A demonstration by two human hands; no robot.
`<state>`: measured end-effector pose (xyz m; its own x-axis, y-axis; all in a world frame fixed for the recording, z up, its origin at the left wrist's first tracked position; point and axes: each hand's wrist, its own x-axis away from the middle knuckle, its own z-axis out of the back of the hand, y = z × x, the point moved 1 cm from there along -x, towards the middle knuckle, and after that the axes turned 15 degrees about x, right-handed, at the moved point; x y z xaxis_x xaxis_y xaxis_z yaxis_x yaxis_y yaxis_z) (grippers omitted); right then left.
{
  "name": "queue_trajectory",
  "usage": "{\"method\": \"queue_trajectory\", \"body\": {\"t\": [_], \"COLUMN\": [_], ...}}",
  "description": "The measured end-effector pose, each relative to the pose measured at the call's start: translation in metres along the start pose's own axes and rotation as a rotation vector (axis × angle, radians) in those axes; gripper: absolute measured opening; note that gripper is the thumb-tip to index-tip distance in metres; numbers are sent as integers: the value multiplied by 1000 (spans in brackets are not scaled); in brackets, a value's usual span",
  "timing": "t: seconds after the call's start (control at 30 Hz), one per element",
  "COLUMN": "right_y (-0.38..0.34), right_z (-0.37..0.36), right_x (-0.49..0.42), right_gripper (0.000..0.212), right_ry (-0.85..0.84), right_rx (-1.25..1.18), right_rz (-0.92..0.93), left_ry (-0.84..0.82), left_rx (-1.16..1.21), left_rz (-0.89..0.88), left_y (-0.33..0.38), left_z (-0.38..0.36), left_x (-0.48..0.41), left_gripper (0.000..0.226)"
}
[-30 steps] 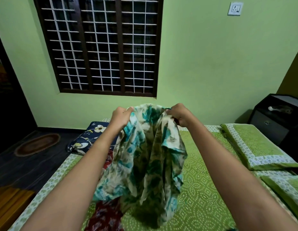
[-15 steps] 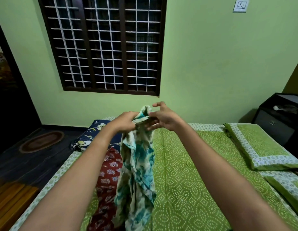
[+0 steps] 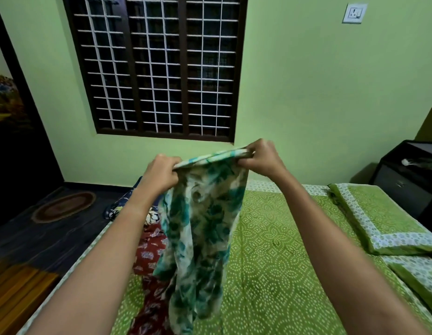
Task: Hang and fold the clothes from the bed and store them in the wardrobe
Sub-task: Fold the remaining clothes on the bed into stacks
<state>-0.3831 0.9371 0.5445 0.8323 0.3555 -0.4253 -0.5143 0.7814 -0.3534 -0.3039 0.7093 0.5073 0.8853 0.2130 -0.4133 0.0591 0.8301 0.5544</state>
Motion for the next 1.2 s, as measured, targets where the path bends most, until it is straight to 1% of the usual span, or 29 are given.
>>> {"method": "queue_trajectory", "body": {"t": [0.03, 0.07, 0.1, 0.13, 0.2, 0.27, 0.33, 0.37, 0.43, 0.5, 0.53, 0.63, 0.7, 0.73, 0.77, 0.8, 0.9, 0.93, 0.97, 1.03, 1.13, 1.17, 1.2], "right_y": [-2, -3, -3, 0, 13, 27, 38, 43, 50, 56, 58, 57, 57, 57, 57, 56, 52, 51, 49, 46, 44, 44, 45], "right_z": [4, 6, 6, 4, 2, 3, 6, 8, 14, 19, 20, 18, 18, 18, 19, 19, 20, 20, 21, 21, 22, 22, 22], "right_x": [4, 7, 9, 10, 9, 8, 7, 8, 9, 10, 11, 14, 15, 15, 14, 13, 10, 10, 9, 9, 9, 10, 11], "right_gripper": [12, 10, 11, 19, 33, 34, 32, 31, 31, 30, 29, 28, 28, 28, 27, 27, 26, 27, 27, 27, 27, 26, 25], "right_ry": [146, 214, 205, 156, 85, 108, 140, 140, 145, 138, 127, 120, 129, 129, 131, 133, 136, 130, 117, 79, 51, 42, 28], "right_rx": [-145, -272, -338, -343, -362, -404, -326, -321, -389, -459, -478, -513, -540, -548, -550, -550, -536, -534, -538, -550, -543, -546, -554], "right_rz": [-33, -52, -46, -29, -30, -64, -71, -74, -93, -99, -92, -68, -53, -42, -32, -26, 6, 22, 40, 80, 118, 119, 121], "left_ry": [90, 169, 218, 234, 222, 193, 143, 98, -24, -132, -157, -191, -169, -155, -149, -156, -196, -214, -234, -273, -330, -344, -369], "left_rx": [59, 135, 211, 278, 383, 425, 473, 526, 647, 699, 662, 516, 520, 517, 506, 476, 427, 439, 465, 498, 408, 394, 417], "left_rz": [-30, -40, -26, -4, 39, 17, -14, -9, 19, 22, 9, -41, -60, -55, -67, -77, -93, -96, -94, -53, 8, 19, 41], "left_y": [0, 1, 1, 2, 1, -1, -4, -4, -3, 2, 6, 10, 11, 12, 13, 15, 11, 9, 7, 2, -3, -4, -5], "left_z": [0, 0, -2, -5, -16, -25, -28, -29, -24, -20, -18, -17, -16, -16, -16, -15, -17, -16, -16, -17, -22, -23, -25], "left_x": [-3, -4, -6, -5, 0, 8, 8, 6, 1, 0, 0, -1, 0, 1, 2, 4, 1, 0, 0, 0, -1, -1, -1], "left_gripper": [21, 23, 25, 26, 24, 17, 14, 16, 37, 44, 46, 71, 89, 92, 89, 81, 41, 33, 31, 36, 51, 54, 51]}}
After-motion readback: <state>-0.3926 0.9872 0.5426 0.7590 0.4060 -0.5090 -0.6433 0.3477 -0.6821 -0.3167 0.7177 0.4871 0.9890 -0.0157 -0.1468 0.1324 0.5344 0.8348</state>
